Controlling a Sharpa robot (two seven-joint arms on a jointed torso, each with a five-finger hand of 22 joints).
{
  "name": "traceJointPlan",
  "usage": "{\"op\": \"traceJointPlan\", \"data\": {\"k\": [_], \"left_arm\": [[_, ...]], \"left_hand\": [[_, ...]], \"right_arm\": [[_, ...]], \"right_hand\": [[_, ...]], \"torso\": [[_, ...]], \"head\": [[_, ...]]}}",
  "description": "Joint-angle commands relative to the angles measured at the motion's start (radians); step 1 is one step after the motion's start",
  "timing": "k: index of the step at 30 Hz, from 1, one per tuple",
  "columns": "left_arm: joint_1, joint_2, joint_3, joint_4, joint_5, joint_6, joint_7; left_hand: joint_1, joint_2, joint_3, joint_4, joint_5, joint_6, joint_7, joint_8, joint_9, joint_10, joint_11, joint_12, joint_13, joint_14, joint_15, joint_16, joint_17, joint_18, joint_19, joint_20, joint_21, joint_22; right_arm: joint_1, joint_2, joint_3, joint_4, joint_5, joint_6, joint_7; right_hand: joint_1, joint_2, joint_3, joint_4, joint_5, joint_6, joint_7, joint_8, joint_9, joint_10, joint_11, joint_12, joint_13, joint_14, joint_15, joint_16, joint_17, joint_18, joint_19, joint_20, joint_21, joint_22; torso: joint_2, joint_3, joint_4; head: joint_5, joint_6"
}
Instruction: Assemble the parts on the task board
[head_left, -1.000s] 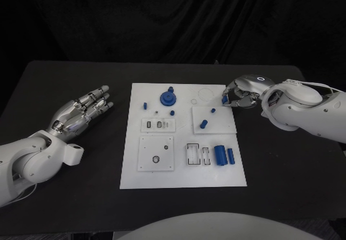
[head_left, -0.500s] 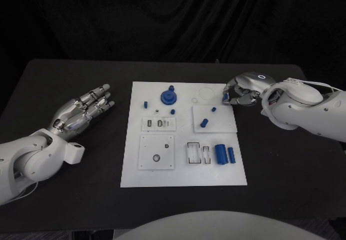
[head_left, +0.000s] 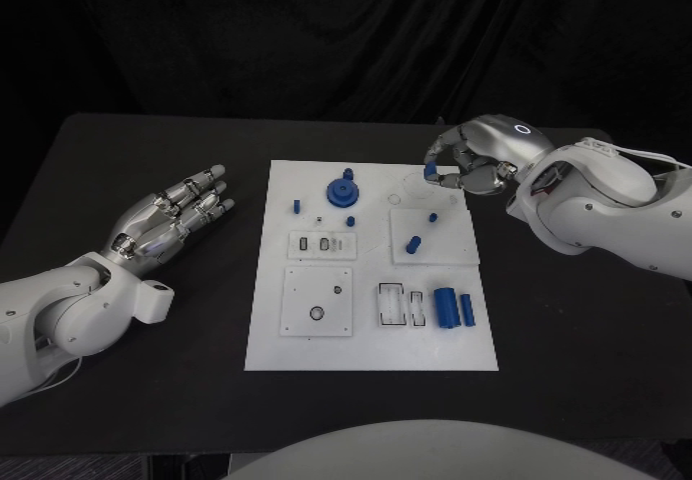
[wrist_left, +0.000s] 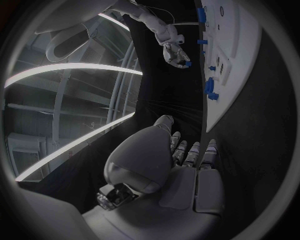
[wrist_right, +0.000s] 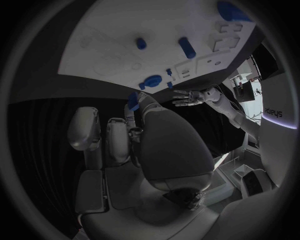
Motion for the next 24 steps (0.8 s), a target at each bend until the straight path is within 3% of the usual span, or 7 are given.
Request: {"op": "traceJointPlan", "data": {"k": [1,2,6,12,16,24], "left_arm": [[-0.001,0.005,0.001,0.001,0.001,0.011,0.027],[-0.001,0.007,0.001,0.001,0.001,0.012,0.027],[-0.001,0.011,0.001,0.001,0.001,0.014,0.027],[-0.001,0.014,0.001,0.001,0.001,0.015,0.026],[-0.001,0.014,0.001,0.000,0.001,0.016,0.024],[-0.001,0.013,0.001,-0.001,0.001,0.019,0.022]], "left_hand": [[-0.003,-0.010,0.005,-0.001,0.002,-0.003,-0.005,0.001,0.000,0.001,0.007,0.003,0.001,0.001,0.007,0.003,0.001,0.019,-0.001,0.007,0.006,0.001],[-0.003,-0.010,0.005,-0.001,0.002,-0.003,-0.005,0.001,0.000,0.001,0.007,0.003,0.001,0.001,0.007,0.003,0.001,0.019,-0.001,0.007,0.006,0.001],[-0.003,-0.010,0.005,-0.001,0.002,-0.003,-0.006,0.001,0.000,0.001,0.007,0.003,0.001,0.001,0.007,0.003,0.001,0.019,-0.001,0.007,0.006,0.001],[-0.003,-0.009,0.006,-0.001,0.002,-0.003,-0.007,0.001,0.000,0.002,0.007,0.003,0.001,0.001,0.007,0.003,0.001,0.019,-0.001,0.007,0.006,0.001],[-0.003,-0.009,0.006,-0.001,0.002,-0.003,-0.007,0.001,0.000,0.002,0.007,0.003,0.001,0.001,0.007,0.003,0.001,0.019,-0.001,0.007,0.006,0.001],[-0.003,-0.009,0.006,-0.001,0.002,-0.003,-0.007,0.001,0.000,0.002,0.007,0.003,0.001,0.001,0.007,0.003,0.001,0.019,-0.001,0.007,0.006,0.001]], "right_arm": [[0.011,0.043,-0.001,0.031,-0.007,0.006,0.013],[0.013,0.061,-0.001,0.034,-0.007,0.019,0.017],[0.004,0.148,-0.001,0.025,-0.017,0.087,0.025],[-0.032,0.234,-0.001,-0.004,-0.049,0.157,0.021],[-0.053,0.267,-0.001,-0.015,-0.074,0.189,0.009],[-0.073,0.306,0.000,-0.031,-0.107,0.251,-0.030]], "right_hand": [[0.005,0.006,0.003,-0.009,0.012,-0.002,0.003,0.008,0.019,0.076,0.005,0.001,0.235,0.035,0.000,-0.002,0.003,0.007,0.007,0.001,-0.005,0.034],[0.006,0.005,0.004,-0.011,0.014,-0.003,0.004,0.008,0.019,0.077,0.005,0.002,0.236,0.035,0.000,-0.002,0.003,0.007,0.007,0.001,-0.006,0.034],[0.014,0.002,0.008,-0.021,0.020,-0.006,0.004,0.010,0.021,0.079,0.006,0.004,0.238,0.036,0.000,-0.002,0.005,0.008,0.006,0.002,-0.009,0.034],[0.013,0.000,0.008,-0.023,0.020,-0.005,0.005,0.011,0.022,0.075,0.008,0.001,0.234,0.034,0.001,-0.008,-0.001,0.011,0.001,0.002,-0.024,0.026],[0.013,0.000,0.010,-0.026,0.021,-0.001,0.006,0.014,0.024,0.077,0.011,0.002,0.236,0.034,0.004,-0.007,0.000,0.011,0.001,0.003,-0.025,0.027],[0.004,-0.006,0.007,-0.026,0.023,-0.006,0.009,0.011,0.023,0.075,0.015,0.001,0.235,0.035,0.007,-0.008,0.001,0.012,0.000,0.006,-0.030,0.025]], "torso": [[0.001,0.0000,-0.0002],[0.001,0.0000,0.0002],[0.000,-0.0010,0.0007],[0.000,-0.0005,0.0015],[-0.001,-0.0007,-0.0023],[-0.001,-0.0007,0.0031]], "head": [[0.002,0.002],[-0.004,0.003],[-0.006,0.003],[0.014,0.000],[0.027,-0.005],[0.028,-0.011]]}}
